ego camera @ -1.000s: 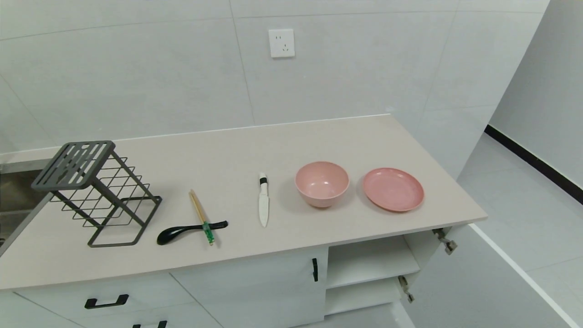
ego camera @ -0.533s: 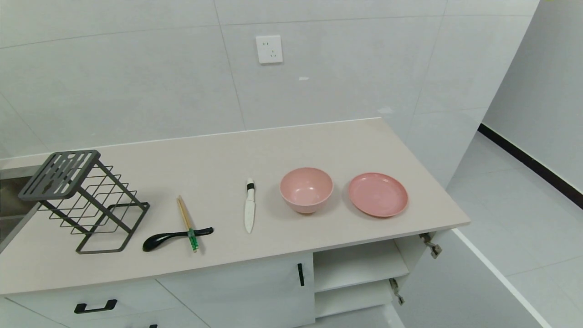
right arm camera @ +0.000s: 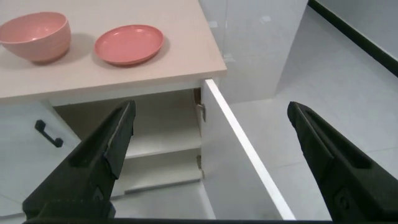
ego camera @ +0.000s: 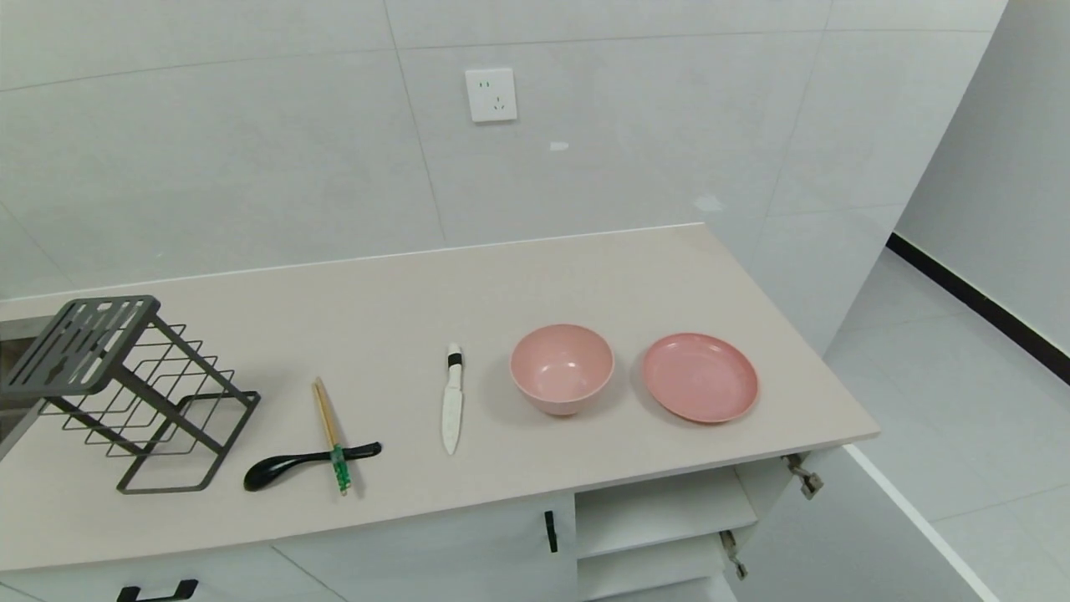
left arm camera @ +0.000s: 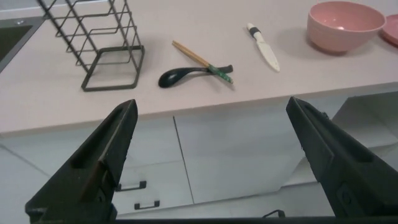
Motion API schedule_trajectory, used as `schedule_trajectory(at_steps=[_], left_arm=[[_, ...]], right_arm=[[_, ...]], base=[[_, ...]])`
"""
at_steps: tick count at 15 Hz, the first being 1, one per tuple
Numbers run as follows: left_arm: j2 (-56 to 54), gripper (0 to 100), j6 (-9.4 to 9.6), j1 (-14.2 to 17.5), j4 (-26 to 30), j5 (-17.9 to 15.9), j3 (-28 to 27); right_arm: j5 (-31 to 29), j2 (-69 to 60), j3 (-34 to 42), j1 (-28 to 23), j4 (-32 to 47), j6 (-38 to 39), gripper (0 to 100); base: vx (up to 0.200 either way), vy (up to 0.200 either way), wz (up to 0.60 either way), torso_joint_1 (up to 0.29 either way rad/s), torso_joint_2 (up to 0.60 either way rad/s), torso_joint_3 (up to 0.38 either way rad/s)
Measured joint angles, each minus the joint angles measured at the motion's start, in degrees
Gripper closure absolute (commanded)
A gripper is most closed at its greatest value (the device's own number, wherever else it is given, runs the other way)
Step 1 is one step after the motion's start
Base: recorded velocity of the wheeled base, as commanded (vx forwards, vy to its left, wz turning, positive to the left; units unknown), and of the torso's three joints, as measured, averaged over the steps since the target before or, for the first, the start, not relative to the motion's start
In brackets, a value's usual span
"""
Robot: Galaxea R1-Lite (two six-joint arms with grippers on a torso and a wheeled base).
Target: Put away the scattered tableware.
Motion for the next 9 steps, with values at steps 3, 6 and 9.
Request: schedule_trajectory(at_steps=[3, 6, 9], left_arm=[[0.00, 0, -0.21, 0.00, 0.00, 0.00, 0.00], [0.00, 0, -0.46, 0.00, 0.04, 0.00, 0.00], [0.00, 0, -0.87, 0.00, 0.06, -0.02, 0.00]], right_arm=[[-0.11, 0.00, 0.00, 0.00, 0.00, 0.13, 0], [-0.17, 0.00, 0.00, 0.00, -0.02, 0.17, 0], [-0.28, 0.00, 0.00, 0.02, -2.69, 0.39, 0]], base=[[0.000, 0.000, 0.00, 0.000, 0.00, 0.000], [0.000, 0.000, 0.00, 0.000, 0.00, 0.000], [0.000, 0.000, 0.00, 0.000, 0.00, 0.000]])
